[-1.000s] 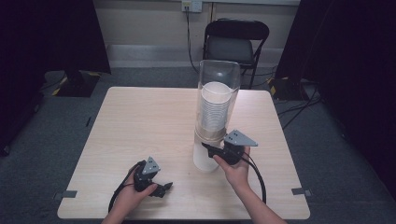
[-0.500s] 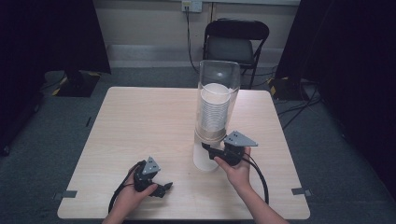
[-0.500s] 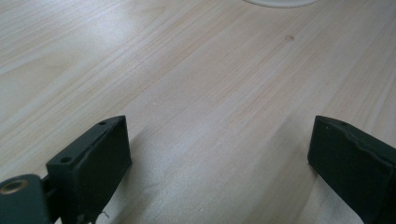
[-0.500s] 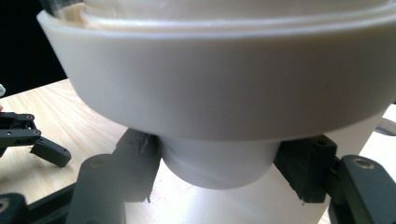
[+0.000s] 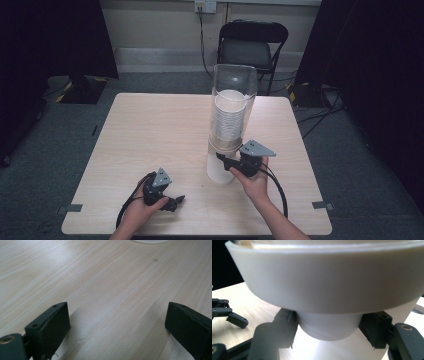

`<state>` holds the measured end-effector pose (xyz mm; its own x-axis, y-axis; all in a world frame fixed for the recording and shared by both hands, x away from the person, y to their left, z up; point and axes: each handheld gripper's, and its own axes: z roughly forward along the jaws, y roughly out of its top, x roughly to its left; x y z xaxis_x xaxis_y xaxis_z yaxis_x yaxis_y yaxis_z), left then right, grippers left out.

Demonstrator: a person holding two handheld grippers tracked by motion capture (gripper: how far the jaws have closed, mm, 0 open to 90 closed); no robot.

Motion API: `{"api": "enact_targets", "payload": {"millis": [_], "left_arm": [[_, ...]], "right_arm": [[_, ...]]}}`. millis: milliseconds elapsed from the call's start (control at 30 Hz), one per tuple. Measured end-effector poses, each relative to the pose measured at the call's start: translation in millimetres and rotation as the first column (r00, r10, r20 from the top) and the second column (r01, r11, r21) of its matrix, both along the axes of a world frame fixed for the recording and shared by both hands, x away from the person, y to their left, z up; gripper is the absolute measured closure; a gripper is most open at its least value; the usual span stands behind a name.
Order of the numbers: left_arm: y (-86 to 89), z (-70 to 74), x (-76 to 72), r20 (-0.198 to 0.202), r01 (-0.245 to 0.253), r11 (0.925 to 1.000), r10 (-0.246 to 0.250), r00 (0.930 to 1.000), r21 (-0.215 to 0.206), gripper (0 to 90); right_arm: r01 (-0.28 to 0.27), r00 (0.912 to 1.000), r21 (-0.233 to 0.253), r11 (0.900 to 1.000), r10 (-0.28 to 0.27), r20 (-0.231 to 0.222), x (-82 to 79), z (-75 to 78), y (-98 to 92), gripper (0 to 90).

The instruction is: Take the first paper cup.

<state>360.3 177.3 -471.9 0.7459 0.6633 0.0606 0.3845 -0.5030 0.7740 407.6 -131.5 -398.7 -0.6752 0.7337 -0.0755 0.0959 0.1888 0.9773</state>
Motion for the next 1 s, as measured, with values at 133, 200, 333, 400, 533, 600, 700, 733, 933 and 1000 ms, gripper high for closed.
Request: {"api": "enact_targets", "payload": {"millis": [133, 200, 333, 400, 533, 600, 700, 733, 933, 1000], "left_arm": [[0.0, 0.0, 0.0, 0.0, 0.0, 1.0, 0.0, 1.0, 0.0, 5.3], [-0.1, 0.0, -0.2, 0.0, -0.003, 1.0, 0.003, 1.0, -0.001, 5.3], [-0.3, -0.2, 0.3, -0.004, 0.003, 1.0, -0.003, 1.0, -0.005, 4.6], [-0.4, -0.1, 0.3, -0.005, 0.002, 1.0, -0.002, 1.0, -0.006, 4.5], [-0.1, 0.1, 0.6, -0.002, 0.006, 1.0, -0.006, 1.0, 0.002, 4.3], [-0.2, 0.1, 0.4, 0.0, 0.005, 1.0, -0.005, 1.0, 0.004, 4.2], [-0.9, -0.3, -0.4, -0.002, -0.006, 1.0, 0.006, 1.0, -0.005, 4.2], [-0.9, -0.3, -0.4, -0.002, -0.006, 1.0, 0.006, 1.0, -0.005, 4.2], [-1.0, 0.6, -0.1, -0.008, -0.029, 0.9994, 0.029, 0.9996, -0.018, 7.2], [-1.3, 3.6, 1.2, -0.027, -0.058, 0.9966, 0.057, 0.998, -0.059, 17.8]], "right_arm": [[0.005, 0.9965, -0.088, 0.996, -0.013, -0.082, 4.6, -11.6, 1.2, 37.2], [-0.008, 0.9964, -0.042, 0.999, 0.004, -0.085, 6.2, -24.8, -1.7, 37.3], [-0.014, 0.9802, -0.128, 0.992, -0.012, -0.198, 2.7, -56.1, -2.6, 36.8], [-0.015, 0.9822, -0.135, 0.991, -0.01, -0.188, 3.9, -55.1, -3.5, 36.8], [-0.056, 0.9759, -0.215, 0.975, 0.008, -0.218, 3.3, -56.8, -10.9, 36.5], [-0.072, 0.9737, -0.232, 0.97, 0.017, -0.227, 0.3, -57.2, -15.6, 36.4], [-0.08, 0.9723, -0.248, 0.966, 0.021, -0.233, -2.5, -57.6, -22.3, 36.3], [-0.087, 0.9719, -0.255, 0.963, 0.026, -0.234, -4.0, -57.5, -26.0, 36.2], [-0.122, 0.9755, -0.276, 0.954, 0.064, -0.211, -21.3, -57.4, -43.4, 36.0], [-0.126, 0.9752, -0.281, 0.951, 0.067, -0.211, -22.2, -58.7, -44.3, 35.9]]}}
